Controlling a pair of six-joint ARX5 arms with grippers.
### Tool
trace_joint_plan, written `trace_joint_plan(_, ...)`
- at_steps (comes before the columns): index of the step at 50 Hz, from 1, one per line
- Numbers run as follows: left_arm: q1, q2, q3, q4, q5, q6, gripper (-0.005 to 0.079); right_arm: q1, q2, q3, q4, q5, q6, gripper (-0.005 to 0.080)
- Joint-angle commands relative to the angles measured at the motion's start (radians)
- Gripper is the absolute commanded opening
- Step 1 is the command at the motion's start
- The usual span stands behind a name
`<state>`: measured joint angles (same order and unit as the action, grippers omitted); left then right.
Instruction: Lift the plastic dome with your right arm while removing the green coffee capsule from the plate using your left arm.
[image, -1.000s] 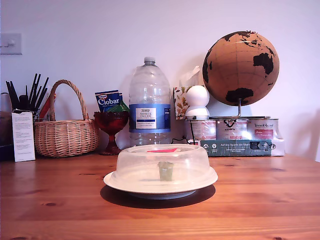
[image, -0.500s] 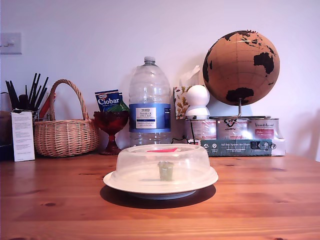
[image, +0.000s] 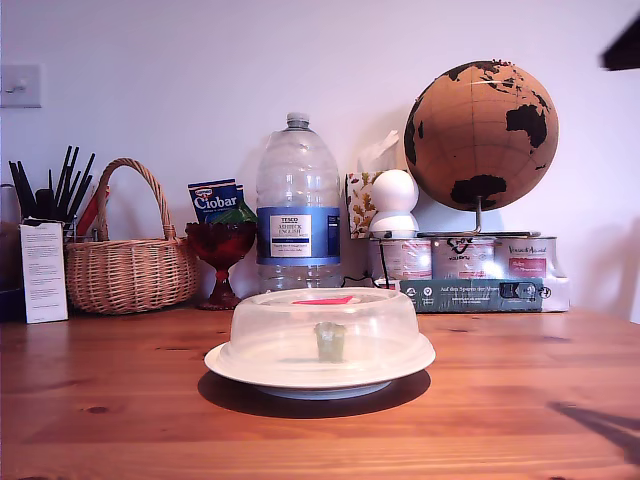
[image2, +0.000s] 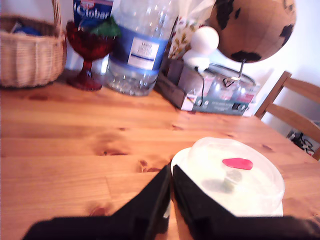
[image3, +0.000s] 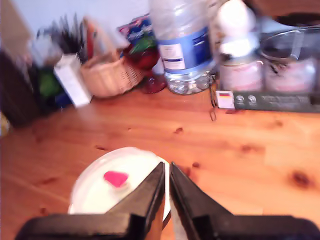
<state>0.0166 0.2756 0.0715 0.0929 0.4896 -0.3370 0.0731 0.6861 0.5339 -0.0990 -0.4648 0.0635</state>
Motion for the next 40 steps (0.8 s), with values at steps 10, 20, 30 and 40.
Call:
trace_joint_plan(10,0.001,0.25,0.118,0.212,-0.007,0.145,-0.0019,0.028,0.259,0.122,0.121,-0.008,-0.129,-0.0012)
trace_joint_plan(20,0.0,0.534,0.257,0.304,0.019,0.215,-0.0019,0.034,0.437,0.204,0.161,-0.026,-0.115,-0.0012)
trace_joint_plan(30,0.0,0.808,0.401,0.331,0.137,0.217,-0.0019,0.066,0.578,0.288,0.13,-0.046,-0.043,-0.0012)
trace_joint_plan(40,-0.021,0.997,0.473,0.335,0.265,0.27,-0.0019,0.109,0.692,0.391,0.038,-0.069,0.059,-0.0012)
